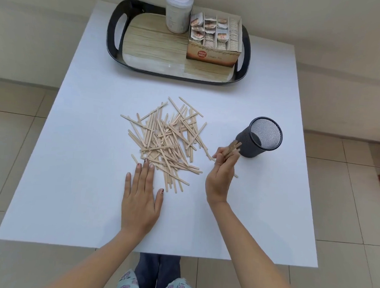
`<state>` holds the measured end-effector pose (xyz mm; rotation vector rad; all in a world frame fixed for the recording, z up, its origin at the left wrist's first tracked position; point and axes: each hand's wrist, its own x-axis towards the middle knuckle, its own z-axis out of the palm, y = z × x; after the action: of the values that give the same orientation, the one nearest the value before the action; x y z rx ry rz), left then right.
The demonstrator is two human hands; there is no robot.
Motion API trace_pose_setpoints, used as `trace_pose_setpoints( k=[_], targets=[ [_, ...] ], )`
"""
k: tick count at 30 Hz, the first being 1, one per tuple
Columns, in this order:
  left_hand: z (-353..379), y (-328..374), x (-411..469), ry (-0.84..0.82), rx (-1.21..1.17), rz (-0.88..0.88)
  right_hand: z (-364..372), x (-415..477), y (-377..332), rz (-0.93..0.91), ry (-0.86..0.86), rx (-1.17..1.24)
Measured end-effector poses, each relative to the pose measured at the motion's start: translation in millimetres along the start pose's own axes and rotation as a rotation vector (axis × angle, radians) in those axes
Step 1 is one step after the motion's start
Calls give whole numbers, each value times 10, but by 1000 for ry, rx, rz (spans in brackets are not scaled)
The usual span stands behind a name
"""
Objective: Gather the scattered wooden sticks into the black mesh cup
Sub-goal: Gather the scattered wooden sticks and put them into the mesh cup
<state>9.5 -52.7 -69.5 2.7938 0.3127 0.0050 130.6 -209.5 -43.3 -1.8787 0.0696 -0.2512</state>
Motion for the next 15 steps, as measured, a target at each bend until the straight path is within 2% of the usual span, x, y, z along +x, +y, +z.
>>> trace_pose_setpoints(
  k=[3,9,12,15],
  targets=[
    [15,-3,3,-2,2,0,29,-87,146,72,-33,-18],
    [22,-20,3,-15,4,7,51,-108,137,82,-17,-15],
    [2,-15,-3,-40,12,31,52,-155,116,141,-73,-26],
    [-76,77,38,-26,-95,3,35,-140,76,167,-86,7]
  ],
)
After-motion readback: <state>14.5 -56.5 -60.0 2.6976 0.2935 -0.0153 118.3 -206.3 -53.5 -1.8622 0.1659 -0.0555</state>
